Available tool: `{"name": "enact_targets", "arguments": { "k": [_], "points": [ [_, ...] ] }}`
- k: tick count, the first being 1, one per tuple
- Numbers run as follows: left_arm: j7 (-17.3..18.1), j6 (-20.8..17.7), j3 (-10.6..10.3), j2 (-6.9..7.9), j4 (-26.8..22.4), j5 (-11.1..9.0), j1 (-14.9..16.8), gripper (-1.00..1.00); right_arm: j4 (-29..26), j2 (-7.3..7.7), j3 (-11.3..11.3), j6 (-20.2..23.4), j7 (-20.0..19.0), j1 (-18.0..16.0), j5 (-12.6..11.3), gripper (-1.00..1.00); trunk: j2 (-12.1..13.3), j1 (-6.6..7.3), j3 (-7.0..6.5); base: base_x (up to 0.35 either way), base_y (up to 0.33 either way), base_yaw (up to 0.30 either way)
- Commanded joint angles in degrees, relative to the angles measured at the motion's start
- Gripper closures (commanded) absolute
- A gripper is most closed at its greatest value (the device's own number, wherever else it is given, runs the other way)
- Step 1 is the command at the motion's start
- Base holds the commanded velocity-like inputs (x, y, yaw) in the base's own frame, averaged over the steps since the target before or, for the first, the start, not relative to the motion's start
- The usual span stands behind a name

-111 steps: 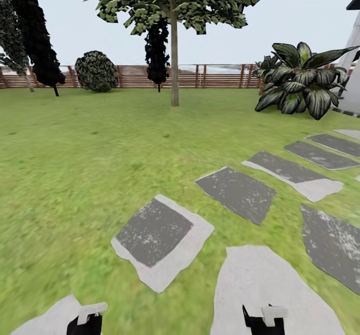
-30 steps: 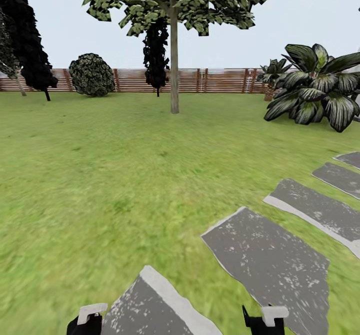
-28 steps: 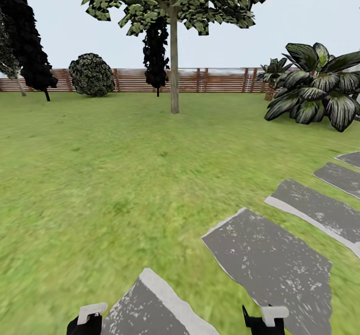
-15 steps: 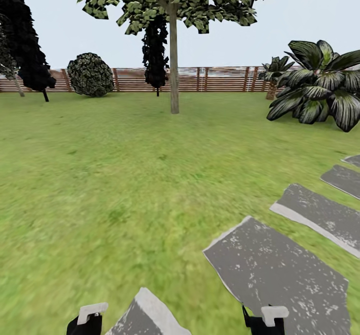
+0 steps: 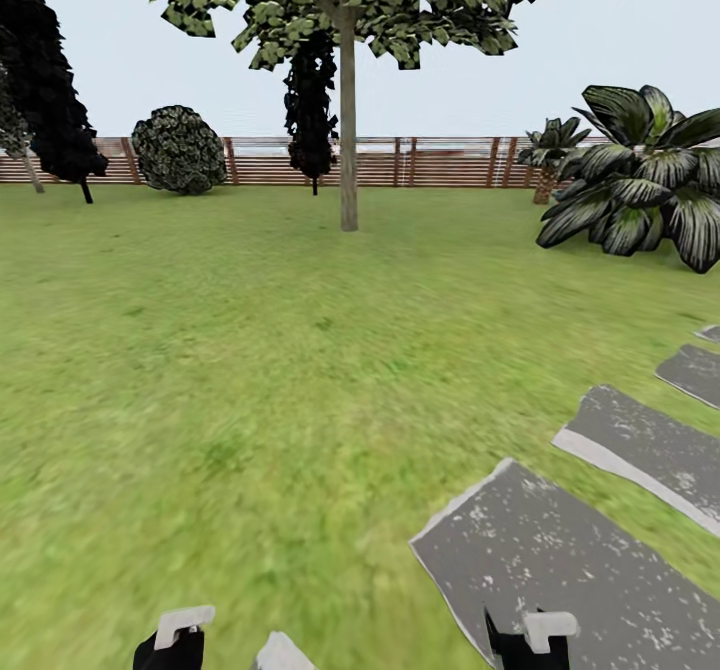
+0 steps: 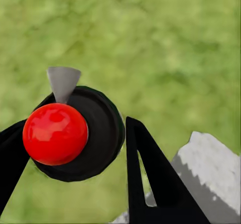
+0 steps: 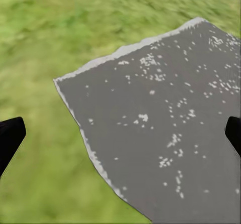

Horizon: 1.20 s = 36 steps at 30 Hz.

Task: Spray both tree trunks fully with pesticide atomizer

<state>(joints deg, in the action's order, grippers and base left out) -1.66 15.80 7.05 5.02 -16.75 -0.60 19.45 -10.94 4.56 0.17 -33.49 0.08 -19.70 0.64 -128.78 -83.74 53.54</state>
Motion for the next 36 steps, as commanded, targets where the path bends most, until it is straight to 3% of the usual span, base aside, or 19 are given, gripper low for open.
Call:
{"name": "enact_targets", "arguments": {
  "k": [1, 36],
  "points": [
    [-0.1, 0.2, -0.01, 0.01, 0.05, -0.05, 0.04, 1.0, 0.05, 0.01, 0.01, -0.17, 0.01, -0.04, 0.06, -1.0, -0.02, -0.02, 0.05, 0.34, 0.0, 0.0],
    [-0.1, 0.2, 0.03, 0.08, -0.04, -0.11, 0.05, 1.0, -0.04, 0.01, 0.01, -0.17, 0.01, -0.07, -0.05, -1.0, -0.02, -0.02, 0.28, 0.34, 0.0, 0.0]
  ]
}}
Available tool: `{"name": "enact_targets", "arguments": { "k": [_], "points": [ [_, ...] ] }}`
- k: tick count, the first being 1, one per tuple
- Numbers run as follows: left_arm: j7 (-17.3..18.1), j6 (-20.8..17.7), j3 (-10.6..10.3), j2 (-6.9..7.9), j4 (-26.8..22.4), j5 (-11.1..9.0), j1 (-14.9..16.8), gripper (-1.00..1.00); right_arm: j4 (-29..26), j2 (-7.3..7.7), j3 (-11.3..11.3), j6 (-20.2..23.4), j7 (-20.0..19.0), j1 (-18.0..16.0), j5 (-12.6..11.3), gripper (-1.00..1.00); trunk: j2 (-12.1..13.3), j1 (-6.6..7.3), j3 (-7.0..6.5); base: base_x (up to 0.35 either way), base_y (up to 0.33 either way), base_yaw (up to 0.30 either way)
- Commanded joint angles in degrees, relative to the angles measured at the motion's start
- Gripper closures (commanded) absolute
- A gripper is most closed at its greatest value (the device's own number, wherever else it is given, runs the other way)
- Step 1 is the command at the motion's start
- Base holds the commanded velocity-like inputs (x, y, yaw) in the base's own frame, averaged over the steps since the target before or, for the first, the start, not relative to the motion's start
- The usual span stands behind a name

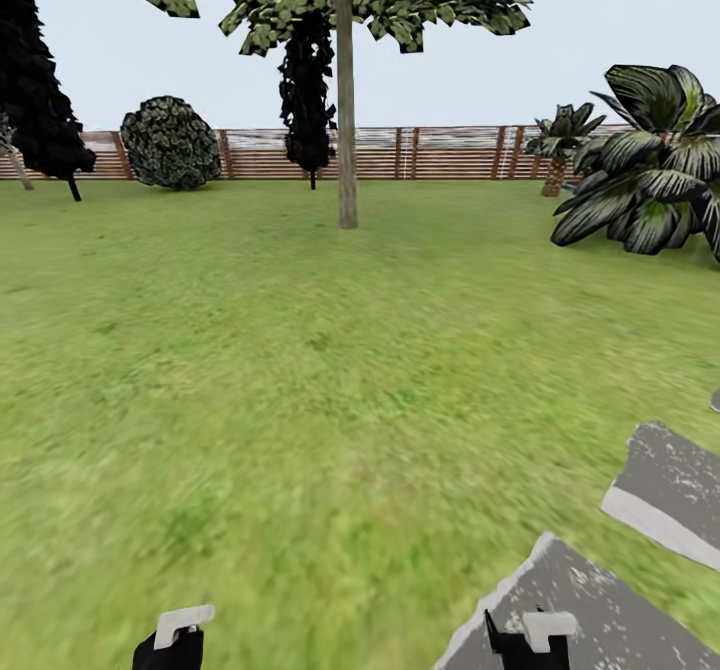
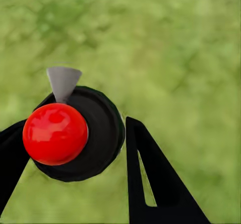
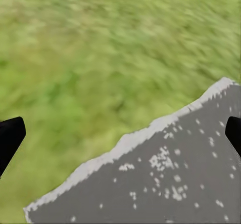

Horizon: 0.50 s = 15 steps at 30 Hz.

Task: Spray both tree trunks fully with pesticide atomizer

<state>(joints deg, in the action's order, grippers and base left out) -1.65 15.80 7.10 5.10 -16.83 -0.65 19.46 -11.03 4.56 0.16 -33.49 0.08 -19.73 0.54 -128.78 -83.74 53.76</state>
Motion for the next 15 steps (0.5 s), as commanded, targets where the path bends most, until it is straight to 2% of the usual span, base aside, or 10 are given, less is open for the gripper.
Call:
{"name": "enact_targets", "arguments": {
  "k": [1, 15],
  "points": [
    [-0.1, 0.2, -0.03, 0.0, 0.05, -0.06, 0.04, 1.0, 0.04, 0.01, 0.01, -0.17, 0.01, -0.02, 0.06, -1.0, -0.02, -0.02, 0.13, 0.34, 0.0, 0.0],
    [-0.1, 0.2, 0.0, 0.0, 0.05, -0.06, 0.05, 1.0, 0.13, 0.01, 0.01, -0.17, 0.01, -0.01, 0.07, -1.0, -0.02, -0.02, 0.67, 0.34, 0.0, 0.0]
  ]
}}
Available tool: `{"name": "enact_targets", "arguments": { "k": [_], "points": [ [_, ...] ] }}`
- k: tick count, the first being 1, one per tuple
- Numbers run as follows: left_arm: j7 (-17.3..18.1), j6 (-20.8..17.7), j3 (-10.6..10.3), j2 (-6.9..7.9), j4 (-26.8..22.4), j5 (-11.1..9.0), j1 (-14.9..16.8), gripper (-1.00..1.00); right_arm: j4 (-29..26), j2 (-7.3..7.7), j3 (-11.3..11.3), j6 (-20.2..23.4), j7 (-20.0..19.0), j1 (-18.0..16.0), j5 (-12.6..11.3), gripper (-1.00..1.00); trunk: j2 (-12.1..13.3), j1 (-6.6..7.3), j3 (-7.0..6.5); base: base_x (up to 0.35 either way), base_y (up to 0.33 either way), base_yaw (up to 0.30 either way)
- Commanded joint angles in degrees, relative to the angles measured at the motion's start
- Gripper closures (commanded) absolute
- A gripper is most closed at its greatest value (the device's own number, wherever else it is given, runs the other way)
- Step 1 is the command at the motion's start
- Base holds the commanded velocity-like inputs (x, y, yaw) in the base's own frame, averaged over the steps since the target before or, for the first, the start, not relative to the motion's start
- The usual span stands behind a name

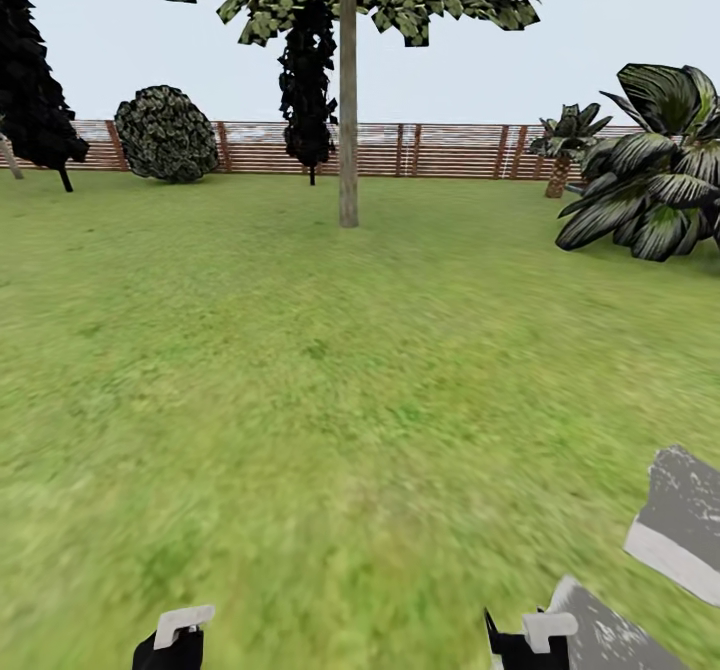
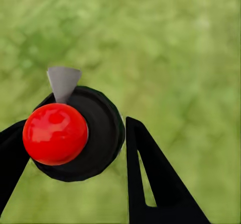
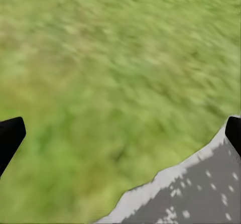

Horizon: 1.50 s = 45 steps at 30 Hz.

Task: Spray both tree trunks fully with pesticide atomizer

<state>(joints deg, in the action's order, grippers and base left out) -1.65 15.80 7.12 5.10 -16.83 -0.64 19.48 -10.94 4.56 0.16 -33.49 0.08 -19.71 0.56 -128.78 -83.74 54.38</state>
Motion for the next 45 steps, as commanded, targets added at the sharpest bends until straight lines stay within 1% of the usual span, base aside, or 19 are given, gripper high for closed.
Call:
{"name": "enact_targets", "arguments": {
  "k": [1, 45],
  "points": [
    [-0.1, 0.2, -0.01, 0.0, 0.05, -0.06, 0.04, 1.0, 0.05, 0.01, 0.01, -0.17, 0.01, -0.01, 0.06, -1.0, -0.02, -0.02, 0.05, 0.34, 0.0, 0.0],
    [-0.13, 0.2, 0.0, 0.0, 0.05, -0.06, 0.01, 1.0, 0.05, 0.01, 0.01, -0.17, -0.06, -0.04, 0.07, -1.0, -0.02, -0.02, 0.05, 0.34, 0.0, 0.0]
  ]
}}
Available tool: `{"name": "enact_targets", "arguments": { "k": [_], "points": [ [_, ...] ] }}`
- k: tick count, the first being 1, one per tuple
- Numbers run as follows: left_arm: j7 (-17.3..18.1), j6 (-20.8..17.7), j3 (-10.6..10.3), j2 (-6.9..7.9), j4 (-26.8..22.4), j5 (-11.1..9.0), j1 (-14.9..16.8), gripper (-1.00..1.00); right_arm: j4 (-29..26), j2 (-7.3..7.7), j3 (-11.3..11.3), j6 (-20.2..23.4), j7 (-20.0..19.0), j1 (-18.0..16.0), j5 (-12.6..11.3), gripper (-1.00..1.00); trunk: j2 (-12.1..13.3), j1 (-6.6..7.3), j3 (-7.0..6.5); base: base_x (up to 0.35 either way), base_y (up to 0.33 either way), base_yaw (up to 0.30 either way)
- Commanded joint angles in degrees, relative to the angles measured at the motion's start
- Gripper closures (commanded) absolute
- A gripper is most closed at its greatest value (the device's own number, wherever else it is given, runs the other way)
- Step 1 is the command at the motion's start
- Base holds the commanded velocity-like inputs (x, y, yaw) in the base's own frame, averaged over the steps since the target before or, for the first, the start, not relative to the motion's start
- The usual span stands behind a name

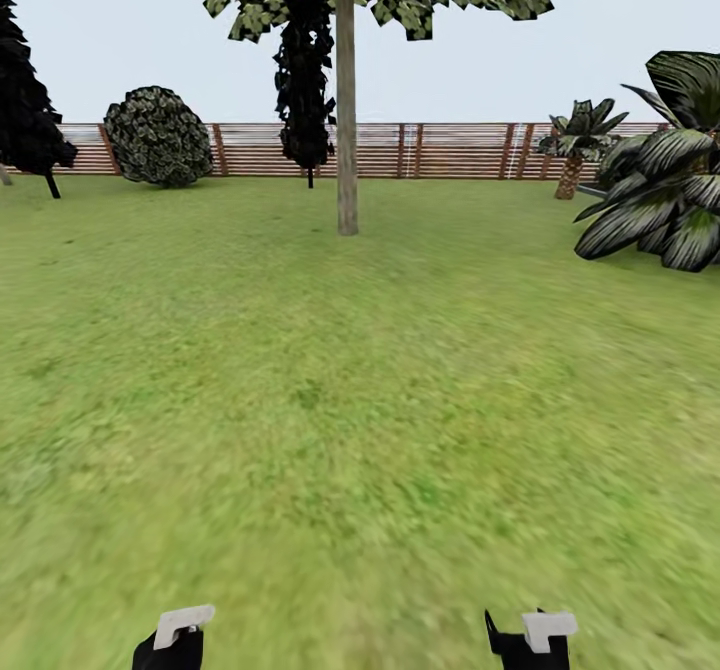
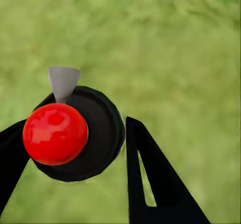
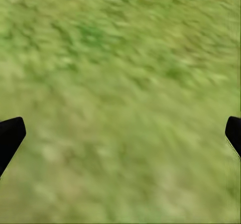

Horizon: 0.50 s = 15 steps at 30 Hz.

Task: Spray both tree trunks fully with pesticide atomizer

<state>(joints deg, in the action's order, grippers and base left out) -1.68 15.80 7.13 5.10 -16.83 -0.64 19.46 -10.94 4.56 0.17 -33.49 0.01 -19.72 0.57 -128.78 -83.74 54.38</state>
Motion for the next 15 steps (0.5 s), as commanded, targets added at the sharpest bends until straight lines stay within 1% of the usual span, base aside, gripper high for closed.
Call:
{"name": "enact_targets", "arguments": {
  "k": [1, 15],
  "points": [
    [-0.1, 0.2, -0.02, 0.0, 0.05, -0.06, 0.02, 1.0, 0.05, 0.01, 0.01, -0.17, -0.02, -0.03, 0.05, -1.0, -0.02, -0.02, 0.05, 0.34, 0.0, 0.0],
    [-0.12, 0.2, -0.02, 0.0, 0.05, -0.06, 0.06, 1.0, 0.05, 0.01, 0.01, -0.17, -0.09, -0.01, 0.08, -1.0, -0.02, -0.02, 0.05, 0.34, 0.0, 0.0]
  ]
}}
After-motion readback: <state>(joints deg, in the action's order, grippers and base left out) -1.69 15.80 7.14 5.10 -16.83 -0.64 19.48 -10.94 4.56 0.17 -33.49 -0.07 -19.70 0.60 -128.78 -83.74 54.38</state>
